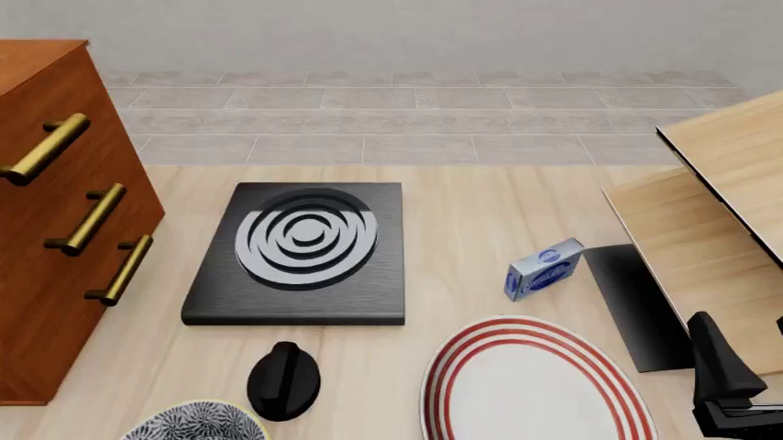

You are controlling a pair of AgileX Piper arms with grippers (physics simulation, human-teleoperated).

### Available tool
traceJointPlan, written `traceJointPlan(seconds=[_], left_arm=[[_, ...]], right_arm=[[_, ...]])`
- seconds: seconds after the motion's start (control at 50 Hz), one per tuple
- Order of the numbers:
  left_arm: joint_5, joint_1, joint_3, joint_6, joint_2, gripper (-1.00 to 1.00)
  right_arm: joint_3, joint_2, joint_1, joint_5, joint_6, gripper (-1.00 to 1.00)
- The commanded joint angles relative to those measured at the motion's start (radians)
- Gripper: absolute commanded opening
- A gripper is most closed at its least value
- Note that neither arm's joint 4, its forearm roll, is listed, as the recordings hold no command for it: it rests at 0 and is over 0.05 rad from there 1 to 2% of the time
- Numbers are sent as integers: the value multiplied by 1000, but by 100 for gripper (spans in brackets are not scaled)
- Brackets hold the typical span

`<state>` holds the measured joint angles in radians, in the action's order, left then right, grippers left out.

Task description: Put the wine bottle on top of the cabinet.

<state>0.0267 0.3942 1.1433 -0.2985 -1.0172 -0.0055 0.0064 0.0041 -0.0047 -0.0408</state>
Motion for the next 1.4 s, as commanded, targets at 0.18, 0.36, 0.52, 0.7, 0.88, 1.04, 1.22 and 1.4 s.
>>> traceJointPlan(seconds=[0.18,0.36,0.52,0.7,0.88,1.04,1.22,1.4], left_arm=[[-82,36,-71,4,-17,-100],[-123,57,-107,12,-35,-100],[-162,78,-146,20,-49,-100],[-196,91,-171,24,-65,-100],[-214,99,-191,31,-75,-100],[-226,102,-202,34,-88,-100],[-249,104,-217,37,-109,-100],[-246,101,-217,31,-117,100]], right_arm=[[0,0,0,0,0,100],[0,0,0,0,0,100],[0,0,0,0,0,100],[0,0,0,0,0,100],[0,0,0,0,0,100],[0,0,0,0,0,100],[0,0,0,0,0,100],[0,0,0,0,0,100]])
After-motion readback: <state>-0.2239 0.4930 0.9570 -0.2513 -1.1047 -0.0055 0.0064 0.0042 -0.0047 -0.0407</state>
